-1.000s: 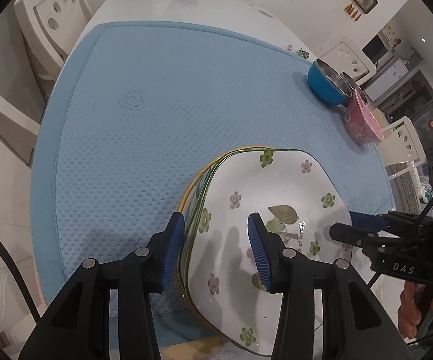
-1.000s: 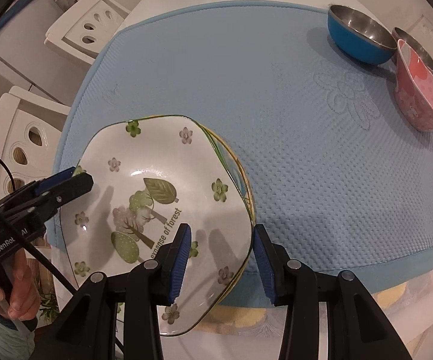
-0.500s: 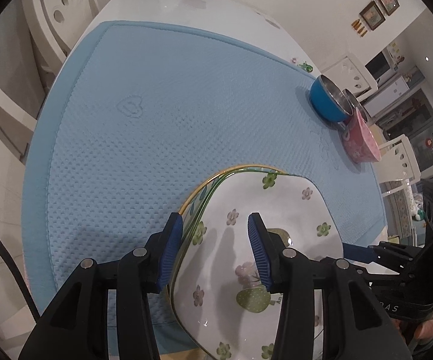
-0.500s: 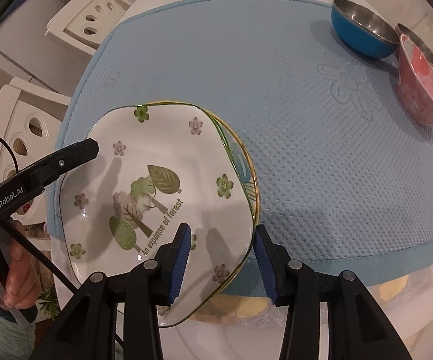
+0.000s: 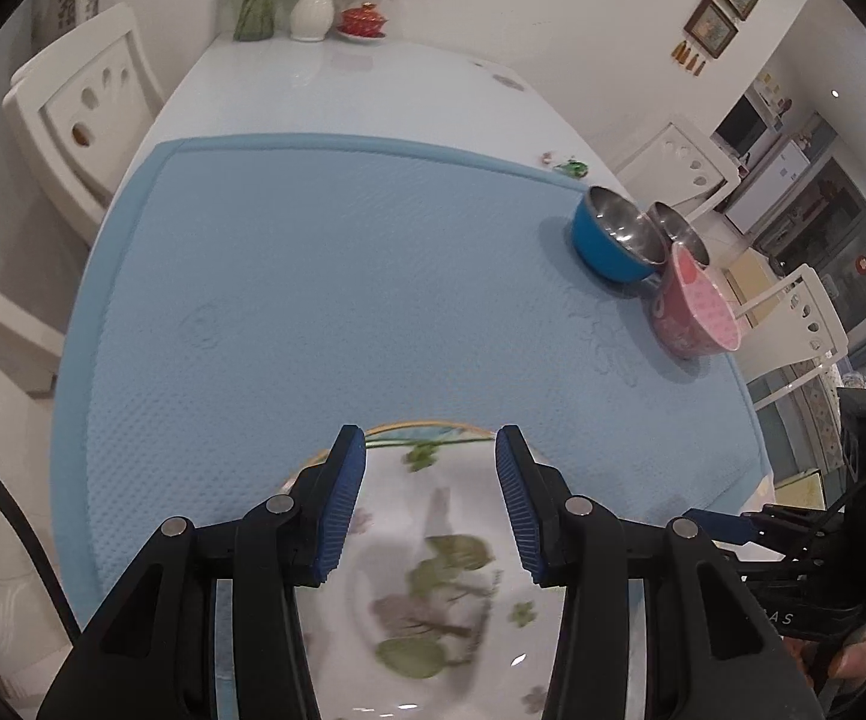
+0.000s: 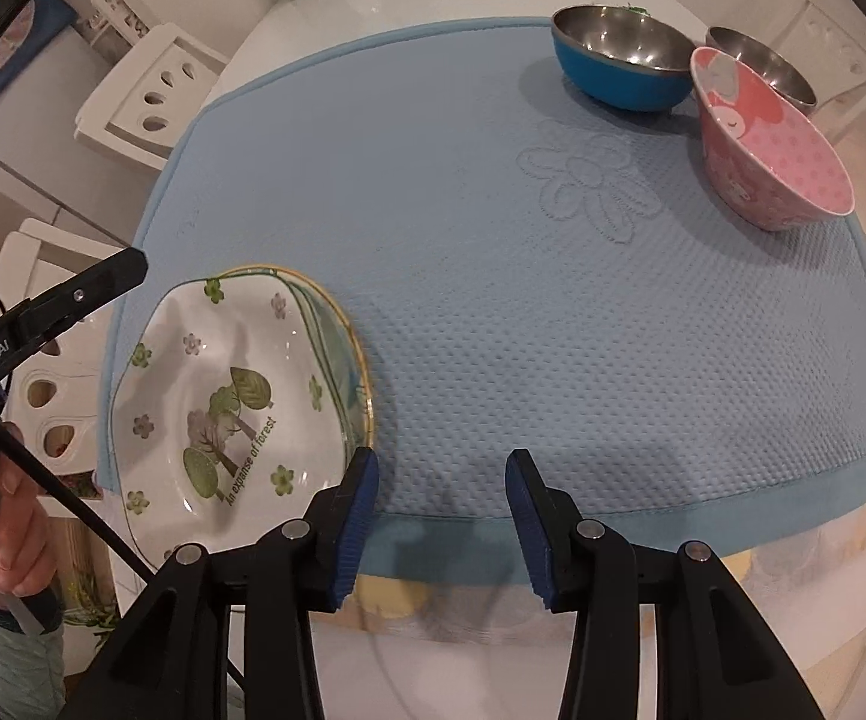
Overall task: Organize plates and bowls
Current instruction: 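Move the right gripper to the pink bow-print bowl and grasp its rim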
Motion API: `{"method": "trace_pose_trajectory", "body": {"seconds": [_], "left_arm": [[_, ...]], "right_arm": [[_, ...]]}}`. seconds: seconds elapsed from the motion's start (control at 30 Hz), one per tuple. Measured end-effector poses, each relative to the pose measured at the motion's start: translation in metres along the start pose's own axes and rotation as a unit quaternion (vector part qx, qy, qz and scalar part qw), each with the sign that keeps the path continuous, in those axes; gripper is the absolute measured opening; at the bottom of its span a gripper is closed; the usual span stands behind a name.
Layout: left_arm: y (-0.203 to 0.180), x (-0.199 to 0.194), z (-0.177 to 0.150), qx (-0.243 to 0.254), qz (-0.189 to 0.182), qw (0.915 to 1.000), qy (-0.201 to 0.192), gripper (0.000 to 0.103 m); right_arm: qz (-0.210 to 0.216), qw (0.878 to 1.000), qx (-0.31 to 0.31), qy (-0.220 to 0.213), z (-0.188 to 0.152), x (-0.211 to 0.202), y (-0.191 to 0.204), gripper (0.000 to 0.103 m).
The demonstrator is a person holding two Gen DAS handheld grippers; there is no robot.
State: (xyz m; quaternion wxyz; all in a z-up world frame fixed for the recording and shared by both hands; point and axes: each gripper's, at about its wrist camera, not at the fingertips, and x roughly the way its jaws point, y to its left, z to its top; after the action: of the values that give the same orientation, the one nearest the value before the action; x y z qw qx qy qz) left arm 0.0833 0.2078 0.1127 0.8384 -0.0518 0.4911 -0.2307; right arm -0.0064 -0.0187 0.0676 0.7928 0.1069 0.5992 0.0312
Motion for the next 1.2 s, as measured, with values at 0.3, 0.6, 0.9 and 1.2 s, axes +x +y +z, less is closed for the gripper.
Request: {"method": "trace_pose_trajectory", "body": {"seconds": [0.3, 0.6, 0.9, 1.2], "left_arm": [[-0.097, 0.025, 0.021, 0.011, -0.025, 0.9996, 0.0, 0.044], [-0.185, 0.079, 0.045, 0.022, -0.062, 0.9977, 0.019, 0.059], [-0.225, 0.143, 0.072, -0.038, -0.099, 0.9932, 0.046, 0.073], [-0.234, 0.186, 0.085, -0.051, -0.08, 0.9942, 0.05, 0.069]], "right_arm": [[0.011, 0.999, -0.001, -0.047, 0.018, -0.05, -0.086, 0.051], [0.056, 0.991, 0.116, -0.048, 0.051, -0.065, -0.218, 0.052], [0.057, 0.988, 0.131, -0.065, 0.105, -0.057, -0.277, 0.055], [0.054, 0.99, 0.121, -0.049, 0.141, -0.021, -0.307, 0.057]]}}
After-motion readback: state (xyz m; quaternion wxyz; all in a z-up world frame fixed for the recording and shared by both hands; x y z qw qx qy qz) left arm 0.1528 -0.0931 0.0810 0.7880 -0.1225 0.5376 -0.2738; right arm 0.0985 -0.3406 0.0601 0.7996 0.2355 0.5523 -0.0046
